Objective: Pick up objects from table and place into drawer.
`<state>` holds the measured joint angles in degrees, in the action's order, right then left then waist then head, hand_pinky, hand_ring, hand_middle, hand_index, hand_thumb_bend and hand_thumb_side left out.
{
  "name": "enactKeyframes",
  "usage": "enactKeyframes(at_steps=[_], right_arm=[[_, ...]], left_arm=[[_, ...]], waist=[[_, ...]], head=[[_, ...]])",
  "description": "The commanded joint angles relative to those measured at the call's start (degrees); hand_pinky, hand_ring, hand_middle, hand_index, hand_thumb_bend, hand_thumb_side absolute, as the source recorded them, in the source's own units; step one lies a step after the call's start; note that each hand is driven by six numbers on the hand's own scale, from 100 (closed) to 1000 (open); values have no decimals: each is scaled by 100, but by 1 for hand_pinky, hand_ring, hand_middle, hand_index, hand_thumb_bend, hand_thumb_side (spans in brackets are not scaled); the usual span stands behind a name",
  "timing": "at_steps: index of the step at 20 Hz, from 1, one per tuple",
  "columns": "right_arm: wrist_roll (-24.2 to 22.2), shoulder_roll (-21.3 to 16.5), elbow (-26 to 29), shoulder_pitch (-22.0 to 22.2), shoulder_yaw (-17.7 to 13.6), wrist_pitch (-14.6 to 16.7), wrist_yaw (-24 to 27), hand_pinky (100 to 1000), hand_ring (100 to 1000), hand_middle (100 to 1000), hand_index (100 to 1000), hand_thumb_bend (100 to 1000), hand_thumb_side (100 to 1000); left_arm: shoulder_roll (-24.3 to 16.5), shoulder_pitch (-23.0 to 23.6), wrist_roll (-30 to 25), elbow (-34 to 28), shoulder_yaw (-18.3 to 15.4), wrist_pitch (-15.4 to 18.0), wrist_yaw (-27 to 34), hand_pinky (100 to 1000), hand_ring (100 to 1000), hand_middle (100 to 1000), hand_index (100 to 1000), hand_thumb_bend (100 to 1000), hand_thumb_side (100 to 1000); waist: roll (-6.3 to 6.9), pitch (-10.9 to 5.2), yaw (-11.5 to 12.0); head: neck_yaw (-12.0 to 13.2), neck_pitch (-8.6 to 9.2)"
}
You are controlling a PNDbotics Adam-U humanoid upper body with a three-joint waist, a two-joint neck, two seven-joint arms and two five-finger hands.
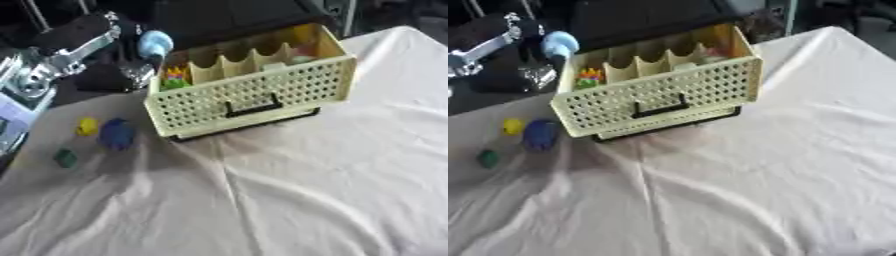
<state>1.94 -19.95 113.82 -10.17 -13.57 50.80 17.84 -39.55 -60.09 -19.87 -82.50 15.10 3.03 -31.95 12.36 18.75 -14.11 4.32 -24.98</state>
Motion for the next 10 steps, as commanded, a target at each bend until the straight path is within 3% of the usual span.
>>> enactKeyframes(at_steps=[1, 10], right_arm=[[-83, -130, 77, -75, 11, -51, 94, 784, 756, 724, 809, 100, 961], [-207, -55, 77, -157, 30, -145, 129, 787, 755, 722, 809, 100, 967]], left_arm=[[6, -163, 82, 186, -108, 45, -101, 478, 537, 502, 781, 100, 754], [278, -347, 264, 778, -232, 169, -231, 476, 539, 506, 813, 100, 806]], waist=[[-27, -76, -48], [51, -9, -247]], head=[[75, 74], [207, 156]])
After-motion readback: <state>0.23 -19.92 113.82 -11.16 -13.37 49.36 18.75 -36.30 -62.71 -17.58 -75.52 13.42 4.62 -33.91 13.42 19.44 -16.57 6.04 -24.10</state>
